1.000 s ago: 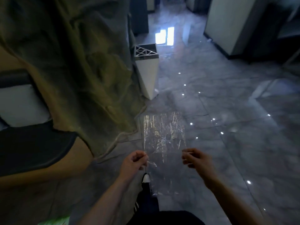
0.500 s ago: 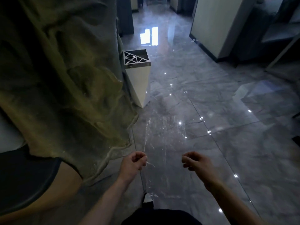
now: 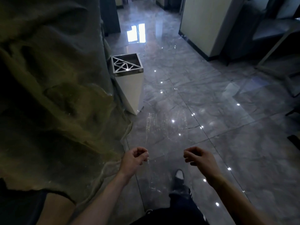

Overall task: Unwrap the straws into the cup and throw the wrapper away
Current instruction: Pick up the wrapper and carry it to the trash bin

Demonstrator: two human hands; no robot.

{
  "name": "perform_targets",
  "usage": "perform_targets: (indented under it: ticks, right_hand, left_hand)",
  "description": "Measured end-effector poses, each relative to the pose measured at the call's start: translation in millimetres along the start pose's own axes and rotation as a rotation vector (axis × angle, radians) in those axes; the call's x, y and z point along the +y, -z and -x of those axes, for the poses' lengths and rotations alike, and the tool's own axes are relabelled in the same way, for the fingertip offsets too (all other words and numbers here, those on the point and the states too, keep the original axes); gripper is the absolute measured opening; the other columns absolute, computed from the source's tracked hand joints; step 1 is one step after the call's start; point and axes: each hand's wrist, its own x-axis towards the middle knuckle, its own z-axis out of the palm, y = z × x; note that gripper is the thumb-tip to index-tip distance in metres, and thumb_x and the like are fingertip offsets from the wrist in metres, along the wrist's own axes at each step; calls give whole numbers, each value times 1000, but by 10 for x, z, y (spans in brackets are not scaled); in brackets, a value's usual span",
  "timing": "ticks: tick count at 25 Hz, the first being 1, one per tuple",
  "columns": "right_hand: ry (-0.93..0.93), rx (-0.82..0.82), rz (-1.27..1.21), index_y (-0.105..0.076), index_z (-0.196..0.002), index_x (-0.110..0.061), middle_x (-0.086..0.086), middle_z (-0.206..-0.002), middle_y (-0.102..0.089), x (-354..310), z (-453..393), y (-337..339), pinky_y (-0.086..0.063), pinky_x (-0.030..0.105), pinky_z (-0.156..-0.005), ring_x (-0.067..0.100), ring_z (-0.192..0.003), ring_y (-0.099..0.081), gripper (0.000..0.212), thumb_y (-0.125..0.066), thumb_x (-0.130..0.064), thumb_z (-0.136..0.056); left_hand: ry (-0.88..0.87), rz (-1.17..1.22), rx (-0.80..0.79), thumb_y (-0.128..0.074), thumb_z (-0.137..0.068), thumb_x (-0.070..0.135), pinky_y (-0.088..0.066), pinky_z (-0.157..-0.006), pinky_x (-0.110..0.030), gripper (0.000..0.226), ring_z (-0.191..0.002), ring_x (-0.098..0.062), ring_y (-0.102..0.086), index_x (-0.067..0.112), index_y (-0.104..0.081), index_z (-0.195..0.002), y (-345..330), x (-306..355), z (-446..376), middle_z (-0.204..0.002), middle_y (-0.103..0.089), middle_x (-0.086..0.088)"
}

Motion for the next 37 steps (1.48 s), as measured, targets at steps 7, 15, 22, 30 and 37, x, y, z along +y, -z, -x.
perform_targets:
  ticks: [7,15,22,30,37]
  right_hand:
    - [7,-18,-22,-69,-91,-23,0,-87,-73,-364,-1175,448,-51,21,-64,8,-75,-69,7,-62,-24,-90]
    - [6,-6,-52,-72,-89,-18,2,-84,-75,-842,-2456,1306,-54,27,-67,18,-77,-71,6,-68,-22,-87]
    - [-26,-69,-23,-71,-91,-18,2,-85,-75,-1094,-3337,1528,-51,23,-63,17,-78,-71,7,-67,-23,-87]
    - [-24,-12,-55,-73,-85,-17,4,-80,-76,-1513,-4450,1368,-53,30,-67,15,-71,-69,5,-69,-20,-86]
    - [-39,-3,-37,-73,-86,-17,4,-82,-76,-2162,-5535,1009,-53,31,-69,19,-75,-71,6,-68,-20,-86]
  left_hand:
    - [-26,-19,22,-70,-84,2,-45,-50,-15,17,-56,-6,-64,18,-67,-79,-450,482,-1105,-59,-70,6]
    - [-65,-115,13,-70,-84,3,-46,-50,-14,17,-55,-1,-64,19,-67,-80,-1201,1247,-2309,-59,-70,9]
    - [-48,-123,50,-70,-85,6,-48,-56,-18,15,-58,0,-63,20,-67,-82,-1402,1637,-2999,-70,-69,3]
    - [-27,-145,27,-67,-88,7,-48,-56,-13,10,-58,4,-62,2,-67,-97,-1308,2029,-4097,-80,-69,-6]
    - [-53,-173,0,-69,-87,9,-49,-57,-15,10,-61,2,-63,19,-67,-85,-863,2462,-5320,-79,-70,-4]
